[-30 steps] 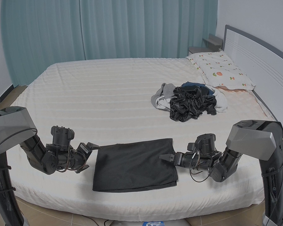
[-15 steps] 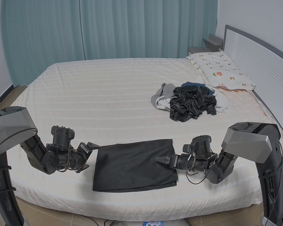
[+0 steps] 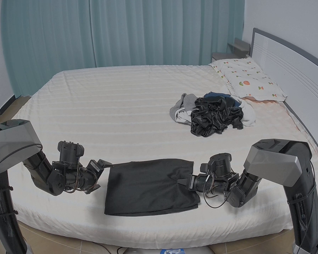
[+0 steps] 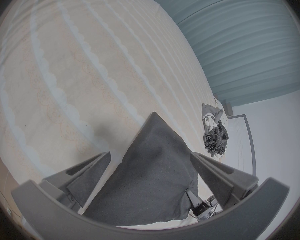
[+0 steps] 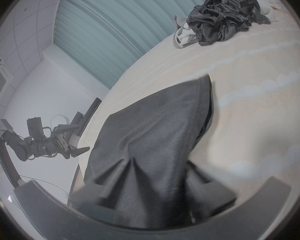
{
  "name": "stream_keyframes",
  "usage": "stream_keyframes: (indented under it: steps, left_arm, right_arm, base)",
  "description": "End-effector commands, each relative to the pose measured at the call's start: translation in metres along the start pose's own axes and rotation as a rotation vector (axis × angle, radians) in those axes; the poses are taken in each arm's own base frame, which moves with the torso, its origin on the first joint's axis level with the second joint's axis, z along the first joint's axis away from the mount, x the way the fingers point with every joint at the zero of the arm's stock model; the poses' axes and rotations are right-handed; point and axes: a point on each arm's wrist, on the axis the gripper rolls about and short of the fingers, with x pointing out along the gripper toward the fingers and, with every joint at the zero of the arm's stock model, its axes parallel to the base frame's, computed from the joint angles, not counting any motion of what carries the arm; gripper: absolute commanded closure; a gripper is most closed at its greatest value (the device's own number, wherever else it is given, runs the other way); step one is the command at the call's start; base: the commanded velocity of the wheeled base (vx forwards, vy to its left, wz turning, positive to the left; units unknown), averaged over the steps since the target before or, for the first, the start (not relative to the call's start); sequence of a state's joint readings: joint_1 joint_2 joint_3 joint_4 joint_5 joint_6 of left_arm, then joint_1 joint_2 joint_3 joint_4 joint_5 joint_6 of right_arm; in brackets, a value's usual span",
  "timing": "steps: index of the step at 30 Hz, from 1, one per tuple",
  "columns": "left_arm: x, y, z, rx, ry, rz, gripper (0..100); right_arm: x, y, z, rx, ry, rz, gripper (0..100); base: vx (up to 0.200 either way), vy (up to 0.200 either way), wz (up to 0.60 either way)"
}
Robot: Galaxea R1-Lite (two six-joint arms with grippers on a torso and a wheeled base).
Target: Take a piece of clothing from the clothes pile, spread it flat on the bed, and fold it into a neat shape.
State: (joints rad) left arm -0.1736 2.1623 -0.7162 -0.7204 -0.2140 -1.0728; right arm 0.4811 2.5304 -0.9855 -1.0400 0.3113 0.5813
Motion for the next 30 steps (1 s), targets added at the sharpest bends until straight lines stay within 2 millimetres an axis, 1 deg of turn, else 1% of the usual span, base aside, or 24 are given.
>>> stream_keyframes:
  steps: [1,5,9,10,12,16,22,27,30]
  left_arm:
    - [0.001,0.0,0.0,0.0,0.001,-0.001,0]
    - [0.001,0.0,0.0,-0.001,0.0,-0.002,0]
    - [0.001,0.0,0.0,0.0,0.001,-0.001,0]
    - [0.001,0.0,0.0,0.0,0.001,-0.002,0]
    - [0.001,-0.001,0.0,0.0,0.001,-0.002,0]
    - [0.001,0.0,-0.001,0.001,0.003,-0.001,0]
    - [0.001,0.0,-0.001,0.001,0.002,-0.002,0]
    - [0.001,0.0,-0.001,0.003,0.002,-0.002,0]
    - [0.001,0.0,-0.001,0.002,0.003,-0.001,0]
  right_arm:
    - [-0.002,0.001,-0.001,0.002,0.001,0.0,100]
    - [-0.006,-0.001,0.004,0.005,-0.014,-0.007,100]
    - [-0.026,0.003,0.016,0.005,-0.055,-0.008,100]
    - [-0.028,0.003,0.016,0.004,-0.056,-0.009,100]
    - [-0.03,0.001,0.013,0.005,-0.048,-0.018,100]
    - [-0.03,-0.003,0.007,0.008,-0.031,-0.03,100]
    - [-0.02,-0.007,0.007,-0.002,-0.057,-0.021,100]
    - [-0.018,-0.01,0.005,-0.003,-0.061,-0.022,100]
    - [-0.017,-0.009,0.01,-0.007,-0.085,-0.023,100]
  base:
    - [0.0,0.0,0.0]
    - [0.0,0.0,0.0]
    - [0.0,0.0,0.0]
    - [0.0,0.0,0.0]
    - [-0.2,0.0,0.0]
    - [-0.2,0.0,0.0]
    - [0.0,0.0,0.0]
    - [0.0,0.0,0.0]
    - [0.0,0.0,0.0]
